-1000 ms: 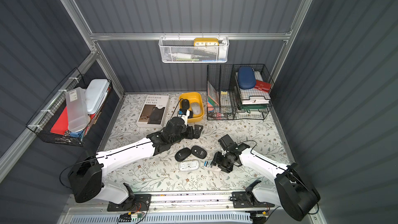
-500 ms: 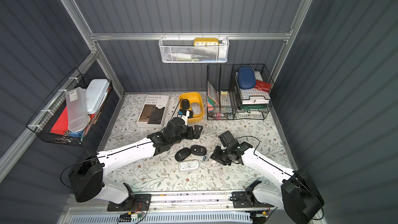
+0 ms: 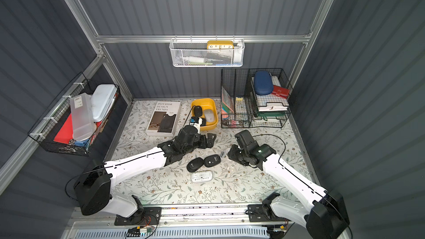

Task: Put the mouse in the storage box
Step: Pick up the mouse from the center of the board.

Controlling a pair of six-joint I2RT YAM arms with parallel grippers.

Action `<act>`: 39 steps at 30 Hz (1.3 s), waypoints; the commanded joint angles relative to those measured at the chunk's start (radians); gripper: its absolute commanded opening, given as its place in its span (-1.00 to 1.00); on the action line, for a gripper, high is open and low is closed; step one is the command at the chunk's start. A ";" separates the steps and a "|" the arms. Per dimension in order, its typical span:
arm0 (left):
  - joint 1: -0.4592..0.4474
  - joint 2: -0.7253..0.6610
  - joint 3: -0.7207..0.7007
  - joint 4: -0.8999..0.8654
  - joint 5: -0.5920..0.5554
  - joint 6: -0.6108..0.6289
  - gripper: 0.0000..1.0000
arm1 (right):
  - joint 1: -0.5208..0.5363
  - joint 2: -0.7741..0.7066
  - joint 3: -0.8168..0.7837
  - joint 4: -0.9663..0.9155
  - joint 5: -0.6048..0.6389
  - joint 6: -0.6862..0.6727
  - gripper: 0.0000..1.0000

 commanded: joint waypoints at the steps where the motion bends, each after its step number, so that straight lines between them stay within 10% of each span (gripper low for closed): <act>1: 0.006 -0.064 -0.028 0.076 0.045 -0.039 0.99 | -0.022 -0.050 -0.004 0.048 0.051 -0.005 -0.76; 8: 0.171 -0.187 -0.169 0.403 0.416 -0.129 0.99 | -0.043 -0.050 -0.010 0.349 0.070 0.076 -0.76; 15: 0.203 -0.140 -0.154 0.525 0.515 -0.165 0.98 | -0.054 0.053 -0.031 0.630 0.070 0.179 -0.75; 39: 0.233 0.001 -0.077 0.624 0.455 -0.299 0.92 | -0.022 0.151 -0.039 1.063 -0.069 0.274 -0.78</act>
